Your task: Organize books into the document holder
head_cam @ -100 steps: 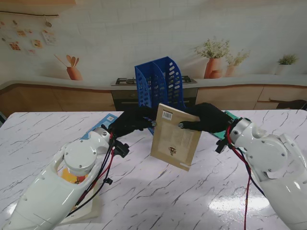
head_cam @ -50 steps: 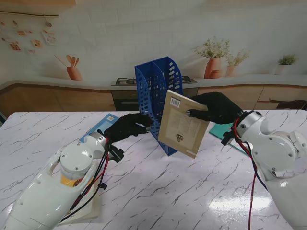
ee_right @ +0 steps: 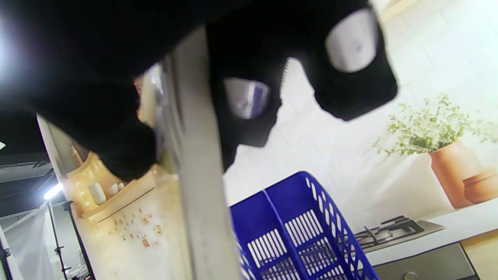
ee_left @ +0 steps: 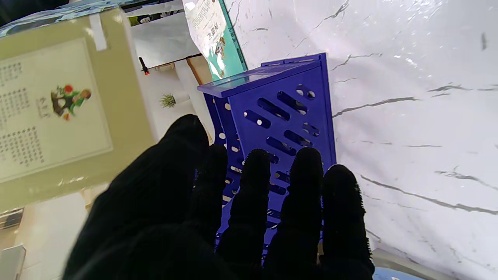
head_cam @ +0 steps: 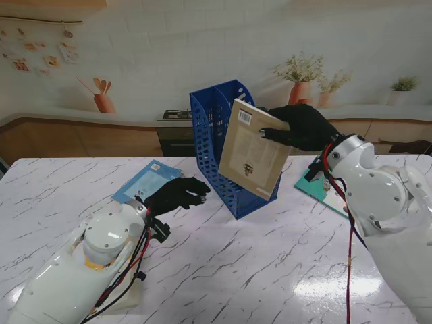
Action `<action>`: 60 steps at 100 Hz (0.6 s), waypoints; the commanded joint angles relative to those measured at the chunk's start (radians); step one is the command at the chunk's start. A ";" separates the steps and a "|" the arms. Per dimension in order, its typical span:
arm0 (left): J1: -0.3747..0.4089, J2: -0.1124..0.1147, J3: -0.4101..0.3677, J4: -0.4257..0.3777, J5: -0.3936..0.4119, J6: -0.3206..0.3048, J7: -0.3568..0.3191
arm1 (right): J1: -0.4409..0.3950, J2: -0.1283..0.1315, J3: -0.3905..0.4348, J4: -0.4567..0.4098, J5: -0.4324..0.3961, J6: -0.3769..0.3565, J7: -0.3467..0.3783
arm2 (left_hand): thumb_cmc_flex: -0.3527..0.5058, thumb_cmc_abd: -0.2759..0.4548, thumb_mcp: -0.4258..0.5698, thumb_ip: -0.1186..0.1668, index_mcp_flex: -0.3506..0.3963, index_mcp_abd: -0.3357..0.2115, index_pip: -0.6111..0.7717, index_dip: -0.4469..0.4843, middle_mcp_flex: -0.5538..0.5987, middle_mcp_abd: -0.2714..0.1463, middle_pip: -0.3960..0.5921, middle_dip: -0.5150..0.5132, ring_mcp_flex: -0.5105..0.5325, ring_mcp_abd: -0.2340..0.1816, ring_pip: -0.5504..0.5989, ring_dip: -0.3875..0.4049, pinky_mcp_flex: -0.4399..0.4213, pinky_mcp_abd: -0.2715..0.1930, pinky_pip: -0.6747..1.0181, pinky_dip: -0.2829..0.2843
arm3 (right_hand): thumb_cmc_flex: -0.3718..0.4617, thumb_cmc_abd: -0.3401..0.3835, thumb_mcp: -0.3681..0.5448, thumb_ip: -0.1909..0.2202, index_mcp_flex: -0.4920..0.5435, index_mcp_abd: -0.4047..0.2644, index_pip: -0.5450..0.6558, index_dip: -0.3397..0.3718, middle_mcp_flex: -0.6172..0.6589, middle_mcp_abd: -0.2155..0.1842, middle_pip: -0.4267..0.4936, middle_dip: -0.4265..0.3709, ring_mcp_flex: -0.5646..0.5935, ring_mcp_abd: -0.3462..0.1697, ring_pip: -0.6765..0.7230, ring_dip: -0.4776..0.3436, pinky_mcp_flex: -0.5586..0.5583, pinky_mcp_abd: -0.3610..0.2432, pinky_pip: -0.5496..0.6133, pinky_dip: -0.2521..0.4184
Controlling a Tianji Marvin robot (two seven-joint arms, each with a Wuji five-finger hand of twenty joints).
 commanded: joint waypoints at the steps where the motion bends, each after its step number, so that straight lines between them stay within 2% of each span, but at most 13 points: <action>1: 0.011 -0.001 0.001 0.013 -0.009 -0.015 -0.013 | 0.026 -0.014 -0.011 0.007 -0.001 0.010 -0.010 | -0.006 0.009 -0.016 0.027 -0.010 -0.004 0.003 0.006 -0.023 -0.005 0.003 -0.006 -0.016 -0.016 -0.007 -0.007 -0.013 0.016 -0.025 -0.006 | 0.064 0.112 0.106 0.000 0.049 -0.204 0.039 0.060 0.050 -0.024 0.029 0.022 0.015 -0.160 0.057 0.010 0.058 -0.705 0.281 0.015; 36: 0.022 0.002 -0.009 0.032 0.007 -0.004 -0.020 | 0.126 -0.021 -0.080 0.070 -0.054 0.078 -0.030 | -0.006 0.008 -0.015 0.024 -0.009 -0.005 0.007 0.008 -0.021 -0.005 0.006 -0.005 -0.018 -0.017 -0.007 -0.007 -0.017 0.016 -0.026 -0.009 | 0.061 0.109 0.114 -0.001 0.049 -0.191 0.041 0.054 0.057 -0.027 0.035 0.020 0.015 -0.176 0.078 0.022 0.064 -0.714 0.281 0.066; 60: 0.029 0.002 -0.015 0.038 0.008 0.005 -0.021 | 0.194 -0.034 -0.142 0.160 -0.059 0.106 -0.072 | -0.005 0.007 -0.013 0.023 -0.009 -0.003 0.007 0.006 -0.023 -0.006 0.006 -0.005 -0.019 -0.016 -0.006 -0.007 -0.018 0.015 -0.026 -0.010 | 0.064 0.106 0.114 -0.001 0.044 -0.186 0.042 0.048 0.056 -0.020 0.037 0.017 0.015 -0.170 0.086 0.026 0.066 -0.708 0.281 0.082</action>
